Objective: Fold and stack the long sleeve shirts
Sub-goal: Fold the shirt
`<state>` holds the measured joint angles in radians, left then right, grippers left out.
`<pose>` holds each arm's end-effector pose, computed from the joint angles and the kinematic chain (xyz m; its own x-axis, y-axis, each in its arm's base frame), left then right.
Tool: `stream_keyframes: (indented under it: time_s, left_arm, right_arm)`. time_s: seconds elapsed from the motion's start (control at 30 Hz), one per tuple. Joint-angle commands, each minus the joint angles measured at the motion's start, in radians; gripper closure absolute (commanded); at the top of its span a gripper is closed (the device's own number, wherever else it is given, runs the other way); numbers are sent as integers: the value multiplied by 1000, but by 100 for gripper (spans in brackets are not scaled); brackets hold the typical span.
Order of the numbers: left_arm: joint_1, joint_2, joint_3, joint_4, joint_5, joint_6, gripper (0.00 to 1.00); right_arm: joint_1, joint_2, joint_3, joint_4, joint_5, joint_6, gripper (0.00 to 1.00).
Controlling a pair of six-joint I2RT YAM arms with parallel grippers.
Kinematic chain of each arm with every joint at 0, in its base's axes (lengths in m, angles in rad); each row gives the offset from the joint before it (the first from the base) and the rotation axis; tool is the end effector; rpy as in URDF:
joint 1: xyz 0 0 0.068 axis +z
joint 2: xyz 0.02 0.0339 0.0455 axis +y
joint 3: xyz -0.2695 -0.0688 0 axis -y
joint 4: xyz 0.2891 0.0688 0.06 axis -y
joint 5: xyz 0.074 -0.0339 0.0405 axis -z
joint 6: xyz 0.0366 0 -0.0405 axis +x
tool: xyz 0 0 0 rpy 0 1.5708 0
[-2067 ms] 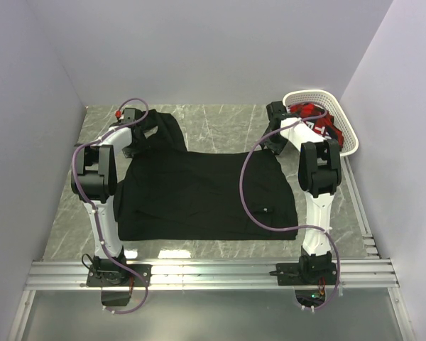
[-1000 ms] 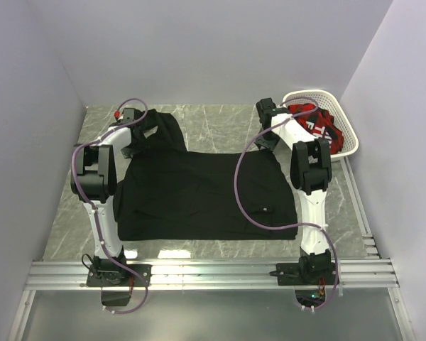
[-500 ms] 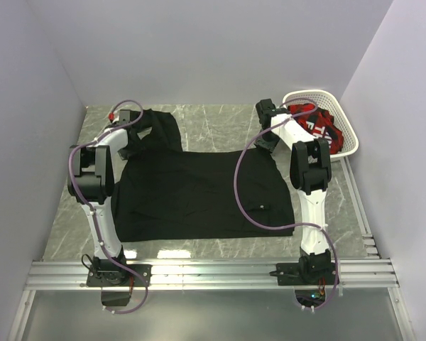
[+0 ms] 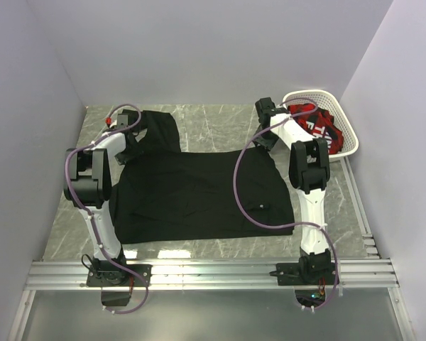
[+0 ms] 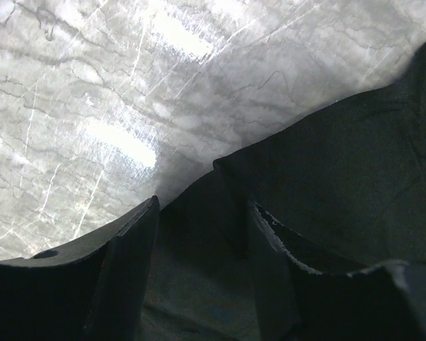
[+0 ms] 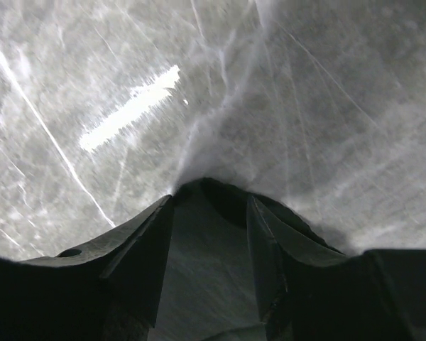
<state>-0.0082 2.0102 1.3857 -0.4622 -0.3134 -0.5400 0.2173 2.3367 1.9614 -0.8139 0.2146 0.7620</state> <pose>0.4550 0.0076 0.1407 -0.6894 -0.4835 -0.5395 -0.5714 0.8206 -0.0052 0.5277 0.1085 0.1557 -0.7476 0.5257 -0.4059 0.5293 0.8407 0.1141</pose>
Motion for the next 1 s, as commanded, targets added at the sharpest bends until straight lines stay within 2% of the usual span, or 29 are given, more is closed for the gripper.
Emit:
stream_keyframes:
  time_s: [0.0,0.17,0.47,0.8,0.97]
  left_arm:
    - [5,4,-48,-93,-13,6,42]
    - [5,2,-47,-87,-18,9,41]
    - [5,-5,-43,-87,-27,14,42]
    - [5,-11,-42,-79,-23,17,43]
    - [5,-31,-45,-56,-19,32,46]
  right_arm:
    - [2,27,65,24,3,19,47]
    - [5,52,106,-13,2,10,48]
    - [13,64,131,-57,5,-6,65]
    - [11,32,68,-24,16,-30,100]
    - [8,-14,10,60,-26,-111,100]
